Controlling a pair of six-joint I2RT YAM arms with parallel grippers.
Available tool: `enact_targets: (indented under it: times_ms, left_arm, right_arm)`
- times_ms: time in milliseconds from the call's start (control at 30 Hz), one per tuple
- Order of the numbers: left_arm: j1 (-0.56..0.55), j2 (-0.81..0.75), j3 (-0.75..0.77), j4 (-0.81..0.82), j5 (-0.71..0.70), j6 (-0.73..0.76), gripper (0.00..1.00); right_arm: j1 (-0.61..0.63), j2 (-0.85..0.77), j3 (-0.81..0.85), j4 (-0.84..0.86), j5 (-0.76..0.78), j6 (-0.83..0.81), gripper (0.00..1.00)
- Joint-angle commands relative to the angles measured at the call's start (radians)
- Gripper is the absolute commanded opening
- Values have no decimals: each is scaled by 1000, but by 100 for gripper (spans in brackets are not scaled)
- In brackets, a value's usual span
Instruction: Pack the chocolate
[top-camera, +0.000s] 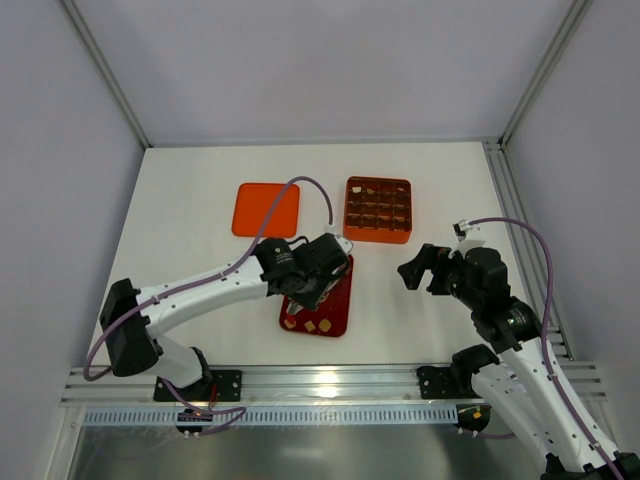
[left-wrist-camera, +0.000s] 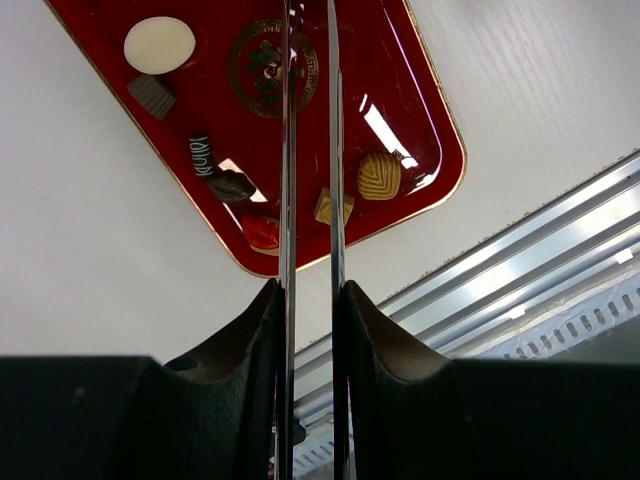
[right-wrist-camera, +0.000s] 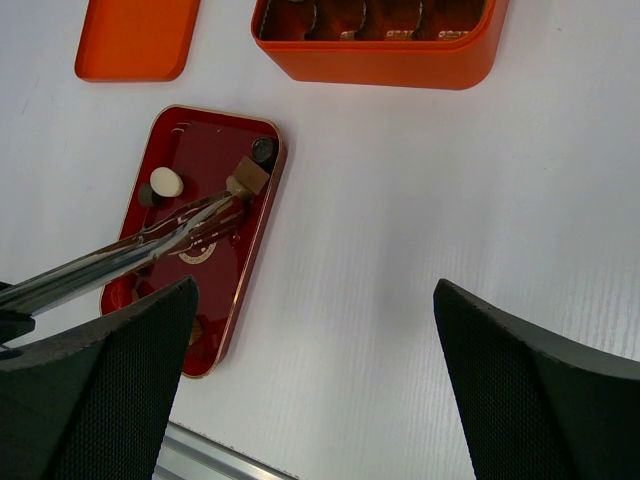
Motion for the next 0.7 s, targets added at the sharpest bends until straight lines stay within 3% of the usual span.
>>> enact_targets:
  times_ms: [0,667]
  left_arm:
    - [-5,-53,36,-12,-22,3,17]
    - [-4,-112,62,-48,-46,-4,16]
  right_arm:
    - [-2,-3,-2,33,-4,7,100]
    - [-2,27,14,50,-8,-4,100]
